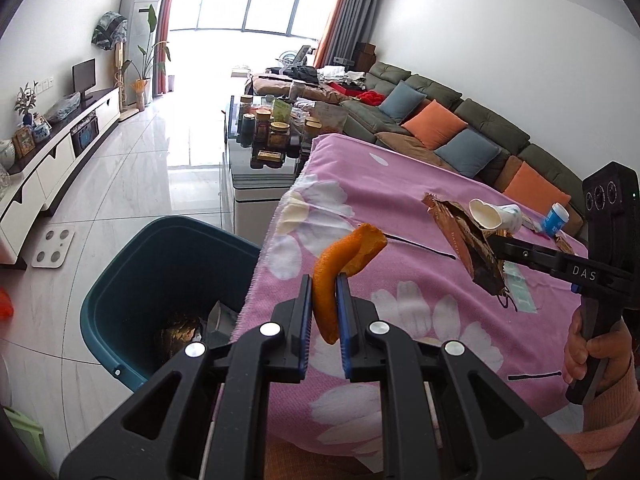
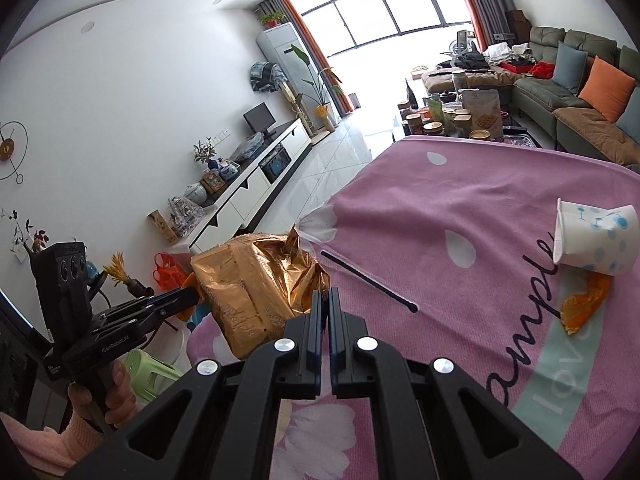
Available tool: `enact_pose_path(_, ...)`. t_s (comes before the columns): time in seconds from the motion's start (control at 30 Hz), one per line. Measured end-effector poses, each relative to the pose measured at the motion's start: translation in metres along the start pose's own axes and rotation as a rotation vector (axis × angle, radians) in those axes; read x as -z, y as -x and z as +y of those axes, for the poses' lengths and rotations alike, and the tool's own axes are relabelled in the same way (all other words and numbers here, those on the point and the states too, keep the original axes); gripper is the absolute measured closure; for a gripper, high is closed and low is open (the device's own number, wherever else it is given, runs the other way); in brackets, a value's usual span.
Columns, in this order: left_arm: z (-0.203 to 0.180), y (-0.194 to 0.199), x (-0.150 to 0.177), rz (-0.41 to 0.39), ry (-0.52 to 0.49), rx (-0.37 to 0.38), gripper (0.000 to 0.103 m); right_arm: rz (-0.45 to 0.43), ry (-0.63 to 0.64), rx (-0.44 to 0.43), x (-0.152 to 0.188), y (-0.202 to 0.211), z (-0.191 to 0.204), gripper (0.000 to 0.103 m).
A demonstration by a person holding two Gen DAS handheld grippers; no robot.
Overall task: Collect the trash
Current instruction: 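Carry the gold wrapper and orange peel over the teal bin with both tools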
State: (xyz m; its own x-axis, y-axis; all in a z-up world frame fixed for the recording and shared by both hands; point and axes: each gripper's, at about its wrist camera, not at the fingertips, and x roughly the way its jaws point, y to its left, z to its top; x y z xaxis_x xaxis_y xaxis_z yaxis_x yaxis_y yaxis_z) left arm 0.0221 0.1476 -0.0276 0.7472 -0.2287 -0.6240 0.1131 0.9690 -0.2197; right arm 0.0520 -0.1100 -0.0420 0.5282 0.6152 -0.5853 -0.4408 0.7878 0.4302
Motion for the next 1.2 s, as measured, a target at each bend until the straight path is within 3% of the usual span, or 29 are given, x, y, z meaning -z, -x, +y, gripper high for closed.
enact_pose_path(0.6,0.053,0.016,0.01,-0.01,0.09,-0.11,0.091,0.072,0.062,-0.076,-0.011,-0.053,0.044,0.101)
enact_pose_path(1.2,0.093,0.002,0.02,0.032,0.162,-0.187,0.091,0.143,0.123,-0.103,-0.023,-0.097,0.079,0.101)
